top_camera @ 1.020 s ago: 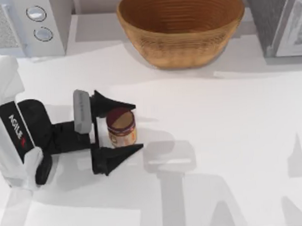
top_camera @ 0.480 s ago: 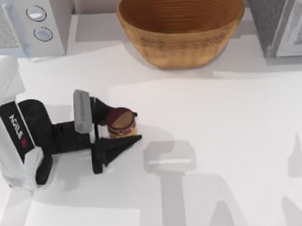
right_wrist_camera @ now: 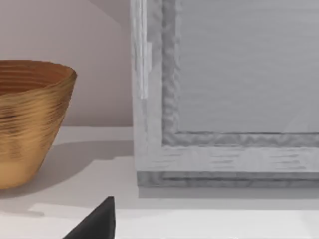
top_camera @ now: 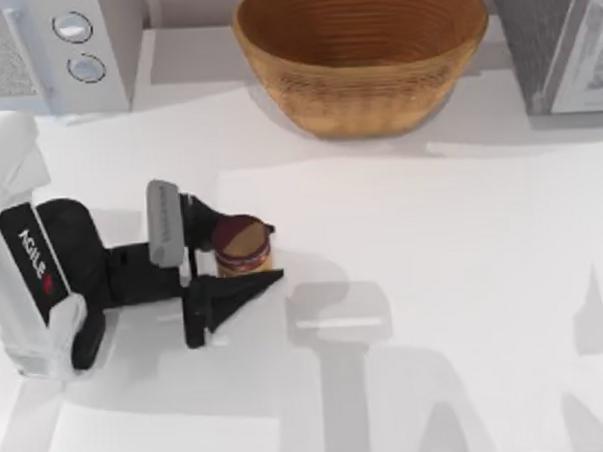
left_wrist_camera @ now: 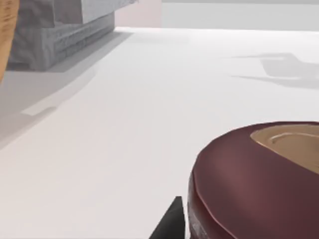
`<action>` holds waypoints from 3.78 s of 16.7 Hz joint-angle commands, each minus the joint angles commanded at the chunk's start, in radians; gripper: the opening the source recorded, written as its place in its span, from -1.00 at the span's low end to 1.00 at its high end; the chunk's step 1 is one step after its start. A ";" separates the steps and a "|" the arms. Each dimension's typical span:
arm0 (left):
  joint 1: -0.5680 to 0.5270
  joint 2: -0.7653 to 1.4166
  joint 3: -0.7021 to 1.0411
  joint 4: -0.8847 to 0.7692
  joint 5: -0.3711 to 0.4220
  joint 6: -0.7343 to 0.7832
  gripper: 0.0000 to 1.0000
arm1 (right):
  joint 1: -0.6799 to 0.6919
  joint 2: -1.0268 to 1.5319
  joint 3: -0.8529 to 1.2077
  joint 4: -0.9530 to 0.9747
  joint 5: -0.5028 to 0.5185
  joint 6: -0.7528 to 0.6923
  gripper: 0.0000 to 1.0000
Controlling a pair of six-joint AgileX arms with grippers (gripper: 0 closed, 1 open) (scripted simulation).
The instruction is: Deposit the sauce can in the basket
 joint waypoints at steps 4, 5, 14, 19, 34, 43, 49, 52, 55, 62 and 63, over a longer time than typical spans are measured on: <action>0.000 0.000 0.000 0.000 0.000 0.000 -1.00 | 0.000 0.000 0.000 0.000 0.000 0.000 1.00; 0.002 -0.001 -0.001 -0.001 0.001 0.001 -1.00 | 0.000 0.000 0.000 0.000 0.000 0.000 1.00; -0.017 -0.076 0.008 -0.318 0.053 0.277 -1.00 | 0.000 0.000 0.000 0.000 0.000 0.000 1.00; -0.014 -0.154 0.013 -0.763 0.108 0.649 -1.00 | 0.000 0.000 0.000 0.000 0.000 0.000 1.00; 0.194 -0.375 0.039 -2.461 0.229 2.068 -1.00 | 0.000 0.000 0.000 0.000 0.000 0.000 1.00; 0.333 -0.434 0.060 -3.146 0.270 2.653 -1.00 | 0.000 0.000 0.000 0.000 0.000 0.000 1.00; 0.351 -0.439 0.063 -3.229 0.275 2.725 -1.00 | 0.000 0.000 0.000 0.000 0.000 0.000 1.00; 0.346 -0.435 0.061 -3.227 0.275 2.726 -1.00 | 0.000 0.000 0.000 0.000 0.000 0.000 1.00; 0.334 -0.444 0.075 -3.204 0.263 2.707 -1.00 | 0.000 0.000 0.000 0.000 0.000 0.000 1.00; 0.205 -0.513 0.224 -2.895 0.092 2.392 -1.00 | 0.000 0.000 0.000 0.000 0.000 0.000 1.00; 0.183 -0.521 0.251 -2.831 0.056 2.319 -1.00 | 0.000 0.000 0.000 0.000 0.000 0.000 1.00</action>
